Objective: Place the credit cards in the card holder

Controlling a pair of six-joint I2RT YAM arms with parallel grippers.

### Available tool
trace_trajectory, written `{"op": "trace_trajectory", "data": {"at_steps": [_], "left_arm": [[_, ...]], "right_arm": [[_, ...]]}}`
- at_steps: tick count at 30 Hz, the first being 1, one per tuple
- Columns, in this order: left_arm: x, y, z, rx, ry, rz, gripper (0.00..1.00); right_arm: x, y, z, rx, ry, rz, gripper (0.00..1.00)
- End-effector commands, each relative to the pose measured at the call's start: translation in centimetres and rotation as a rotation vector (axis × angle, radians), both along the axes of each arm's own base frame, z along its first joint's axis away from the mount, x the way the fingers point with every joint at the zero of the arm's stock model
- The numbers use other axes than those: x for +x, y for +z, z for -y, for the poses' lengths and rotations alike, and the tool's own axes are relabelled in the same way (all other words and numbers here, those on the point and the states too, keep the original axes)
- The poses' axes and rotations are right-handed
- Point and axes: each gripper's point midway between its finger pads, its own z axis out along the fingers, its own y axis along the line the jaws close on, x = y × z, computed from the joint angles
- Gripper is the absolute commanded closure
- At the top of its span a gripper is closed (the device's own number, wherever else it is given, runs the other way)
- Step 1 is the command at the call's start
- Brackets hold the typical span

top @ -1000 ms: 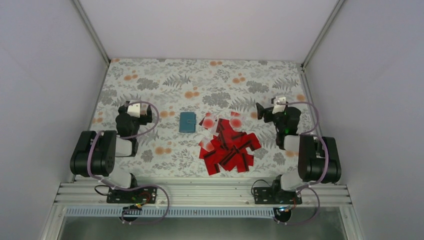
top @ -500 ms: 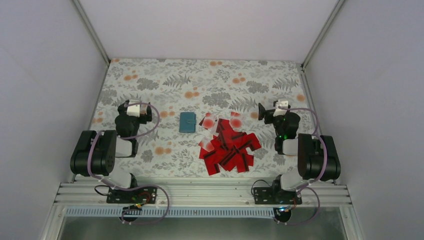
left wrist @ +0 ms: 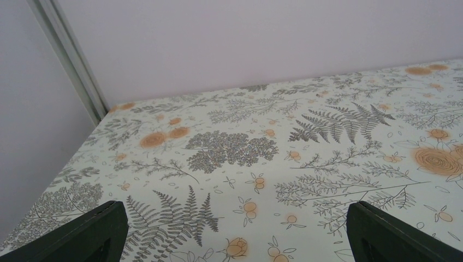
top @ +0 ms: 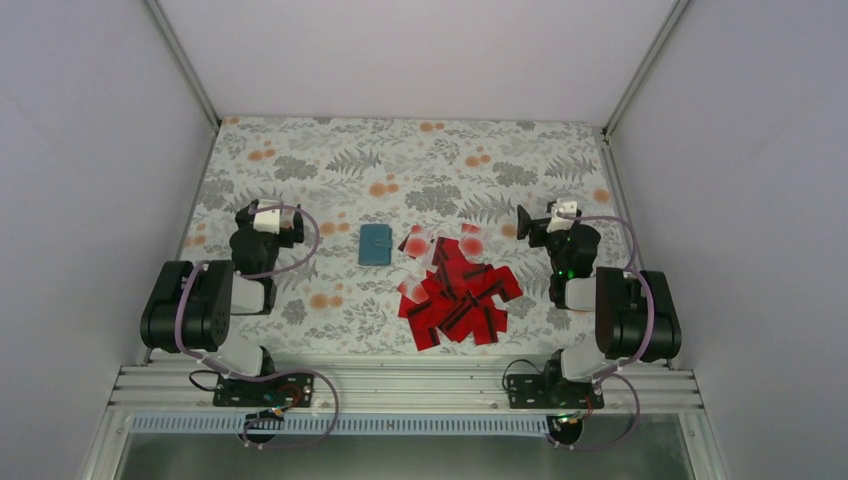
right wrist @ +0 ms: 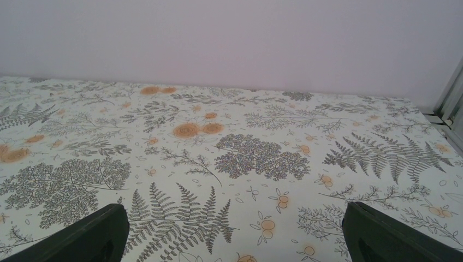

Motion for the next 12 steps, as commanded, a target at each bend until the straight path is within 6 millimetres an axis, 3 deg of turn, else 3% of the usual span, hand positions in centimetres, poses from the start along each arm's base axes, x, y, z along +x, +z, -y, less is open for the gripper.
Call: {"op": "trace_trajectory", "data": {"at_steps": [1, 12], "left_arm": [[0.07, 1.23, 0.35, 0.0, -0.023, 0.051, 0.0], [0.05, 1.19, 0.35, 0.0, -0.023, 0.05, 0.0]], "right_arm": [[0.07, 1.07, 0.15, -0.008, -0.016, 0.049, 0.01], [0.15, 1.14, 0.18, -0.008, -0.019, 0.053, 0.01]]}}
